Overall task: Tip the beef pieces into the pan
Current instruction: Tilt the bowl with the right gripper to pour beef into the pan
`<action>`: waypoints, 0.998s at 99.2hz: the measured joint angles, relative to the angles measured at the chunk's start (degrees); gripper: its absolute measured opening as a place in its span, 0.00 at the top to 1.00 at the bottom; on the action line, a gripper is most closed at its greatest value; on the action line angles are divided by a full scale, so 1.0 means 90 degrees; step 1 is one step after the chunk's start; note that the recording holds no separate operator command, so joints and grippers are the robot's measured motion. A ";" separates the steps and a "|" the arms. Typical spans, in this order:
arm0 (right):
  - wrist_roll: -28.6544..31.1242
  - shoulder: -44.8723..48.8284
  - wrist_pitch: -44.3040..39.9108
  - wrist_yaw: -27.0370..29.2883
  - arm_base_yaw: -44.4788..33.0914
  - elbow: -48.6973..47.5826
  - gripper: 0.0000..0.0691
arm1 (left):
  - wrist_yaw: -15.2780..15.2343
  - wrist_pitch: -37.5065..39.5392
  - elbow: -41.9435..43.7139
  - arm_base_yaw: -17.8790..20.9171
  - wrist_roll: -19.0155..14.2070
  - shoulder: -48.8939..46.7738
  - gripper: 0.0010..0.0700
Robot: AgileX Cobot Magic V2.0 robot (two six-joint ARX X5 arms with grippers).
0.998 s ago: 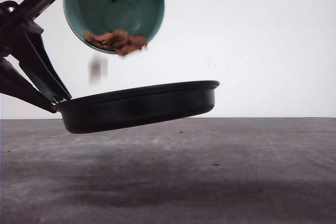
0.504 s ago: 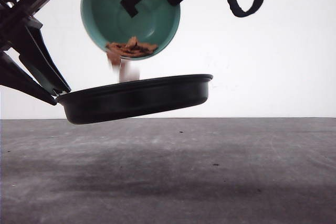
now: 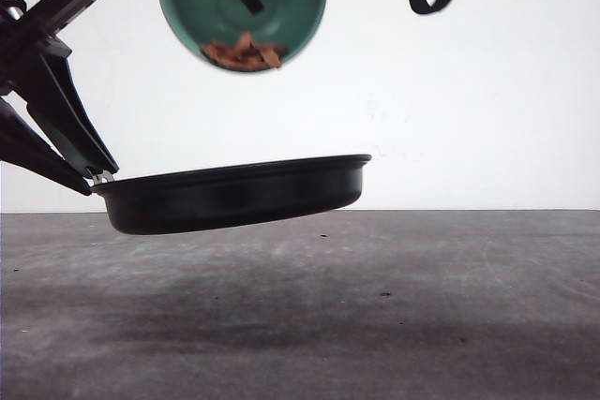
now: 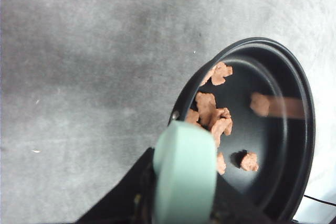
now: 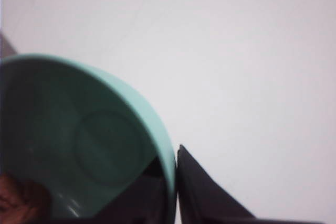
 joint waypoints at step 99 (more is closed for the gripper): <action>-0.0323 0.0809 0.0918 0.0391 -0.0056 -0.0100 0.98 | -0.0080 0.0231 0.0000 0.0000 0.0119 0.0000 0.94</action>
